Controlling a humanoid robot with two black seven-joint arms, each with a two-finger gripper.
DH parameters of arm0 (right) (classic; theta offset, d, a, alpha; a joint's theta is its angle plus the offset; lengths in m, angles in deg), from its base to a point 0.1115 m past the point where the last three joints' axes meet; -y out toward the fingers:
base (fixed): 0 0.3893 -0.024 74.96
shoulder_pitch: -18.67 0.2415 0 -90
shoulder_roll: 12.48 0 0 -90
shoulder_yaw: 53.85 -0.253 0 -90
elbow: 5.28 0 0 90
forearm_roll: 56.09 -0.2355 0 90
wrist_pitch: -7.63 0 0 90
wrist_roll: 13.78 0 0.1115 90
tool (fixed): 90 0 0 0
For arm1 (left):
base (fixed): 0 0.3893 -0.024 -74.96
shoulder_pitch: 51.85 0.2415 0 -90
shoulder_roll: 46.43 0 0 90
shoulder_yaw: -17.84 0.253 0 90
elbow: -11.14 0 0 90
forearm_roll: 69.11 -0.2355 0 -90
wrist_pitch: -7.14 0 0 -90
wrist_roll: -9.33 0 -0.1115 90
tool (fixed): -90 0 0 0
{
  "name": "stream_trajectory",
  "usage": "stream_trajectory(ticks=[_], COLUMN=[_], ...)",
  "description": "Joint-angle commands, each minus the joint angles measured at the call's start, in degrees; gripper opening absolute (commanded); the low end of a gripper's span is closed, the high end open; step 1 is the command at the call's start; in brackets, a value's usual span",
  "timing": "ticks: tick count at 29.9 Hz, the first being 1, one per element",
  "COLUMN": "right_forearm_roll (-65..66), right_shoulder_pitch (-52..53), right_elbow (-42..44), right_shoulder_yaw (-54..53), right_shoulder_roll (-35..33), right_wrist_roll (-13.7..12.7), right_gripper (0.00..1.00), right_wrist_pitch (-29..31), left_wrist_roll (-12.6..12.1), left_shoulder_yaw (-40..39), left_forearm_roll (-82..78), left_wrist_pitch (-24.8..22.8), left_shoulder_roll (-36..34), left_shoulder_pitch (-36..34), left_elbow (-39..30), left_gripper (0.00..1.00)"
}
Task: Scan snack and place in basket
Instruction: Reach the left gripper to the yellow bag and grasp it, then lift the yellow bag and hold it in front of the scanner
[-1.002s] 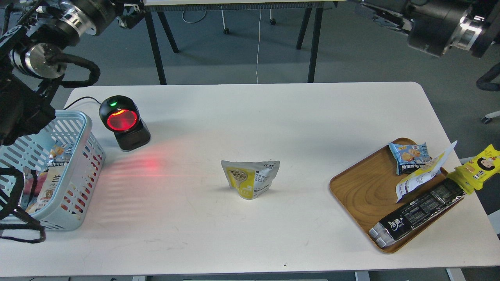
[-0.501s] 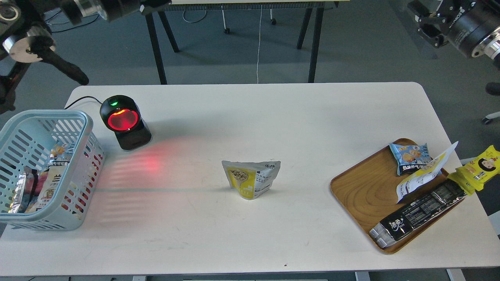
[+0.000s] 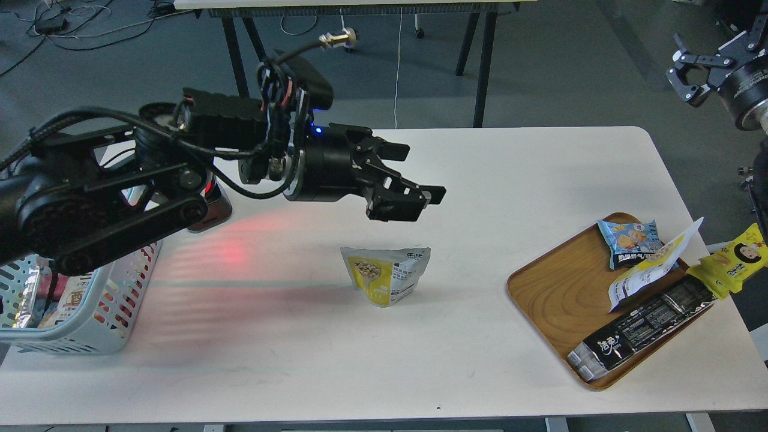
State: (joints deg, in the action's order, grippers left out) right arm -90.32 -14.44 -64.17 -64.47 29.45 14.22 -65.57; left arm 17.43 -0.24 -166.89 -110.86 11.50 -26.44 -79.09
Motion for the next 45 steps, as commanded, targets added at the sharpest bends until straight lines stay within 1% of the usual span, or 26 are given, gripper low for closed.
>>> stream_trajectory(ticks=[1, 2, 4, 8, 14, 17, 18, 20, 22, 24, 28, 31, 35, 42, 44, 45], right_forearm_roll=[-0.40, -0.40, -0.31, -0.13, 0.04, 0.04, 0.04, 0.04, 0.13, 0.13, 0.92, 1.01, 1.01, 1.45, 1.54, 1.54], right_shoulder_pitch=[-4.94, -5.47, -5.65, -5.65, -5.22, -4.95, -4.95, -4.95, -4.95, -5.04, -5.48, -5.56, -5.48, -5.48, -5.39, -5.22], right_elbow=[2.54, 3.60, 4.92, 5.19, 5.10, 5.10, 5.10, 5.10, 5.10, 5.10, 5.02, 5.02, 5.10, 5.28, 5.28, 5.28], right_shoulder_yaw=[-4.49, -5.02, -5.20, -5.20, -5.20, -5.20, -5.11, -5.11, -5.02, -5.02, -5.02, -5.02, -4.93, -4.85, -4.93, -4.93], right_shoulder_roll=[3.59, 4.81, 6.40, 7.73, 9.57, 9.84, 9.84, 9.84, 9.66, 9.57, 9.22, 9.13, 9.13, 8.96, 8.78, 8.52], right_wrist_roll=[-0.01, -0.01, -0.01, -0.01, -0.01, -0.01, -0.01, -0.01, -0.01, -0.01, -0.01, -0.01, -0.01, -0.01, -0.01, -0.01], right_gripper=[0.97, 0.97, 0.97, 0.98, 0.98, 0.98, 0.98, 0.98, 0.98, 0.98, 0.98, 0.98, 0.98, 0.98, 0.98, 0.98], right_wrist_pitch=[0.96, 0.96, 0.96, 0.87, 0.70, 0.70, 0.61, 0.61, 0.61, 0.61, 0.52, 0.52, 0.52, 0.52, 0.52, 0.52], left_wrist_roll=[0.60, 1.21, 1.66, 1.83, 2.10, 3.59, 3.77, 4.03, 4.21, 4.30, 4.47, 5.44, 5.70, 5.88, 6.14, 7.10], left_shoulder_yaw=[2.97, 3.84, 5.51, 7.27, 8.42, 8.42, 8.33, 8.42, 8.42, 8.33, 8.25, 8.16, 8.07, 7.28, 6.41, 5.53], left_forearm_roll=[-8.73, -10.48, -14.17, -21.47, -27.22, -27.22, -27.22, -27.22, -27.22, -27.22, -27.22, -27.22, -27.22, -27.22, -27.22, -27.22], left_wrist_pitch=[0.00, 0.00, 0.00, 0.00, 0.00, 0.00, 0.00, 0.00, 0.00, 0.00, 0.00, 0.00, 0.00, 0.00, 0.00, 0.00], left_shoulder_roll=[2.09, 2.70, 2.97, 3.15, 3.15, 2.89, 2.71, 2.36, 2.36, 2.53, 2.62, 2.53, 2.18, 0.87, -1.76, -3.51], left_shoulder_pitch=[0.25, 0.34, 0.86, 2.27, 4.64, 6.83, 7.19, 7.46, 7.46, 7.46, 7.46, 7.37, 7.19, 7.02, 6.93, 6.93], left_elbow=[-0.56, -0.56, -0.47, -0.30, 1.10, 1.11, 1.11, 1.20, 1.46, 1.72, 2.07, 2.25, 2.25, 1.81, 1.29, 0.67], left_gripper=[0.94, 0.94, 0.94, 0.93, 0.88, 0.81, 0.77, 0.62, 0.44, 0.30, 0.18, 0.09, 0.00, 0.00, 0.00, 0.00])
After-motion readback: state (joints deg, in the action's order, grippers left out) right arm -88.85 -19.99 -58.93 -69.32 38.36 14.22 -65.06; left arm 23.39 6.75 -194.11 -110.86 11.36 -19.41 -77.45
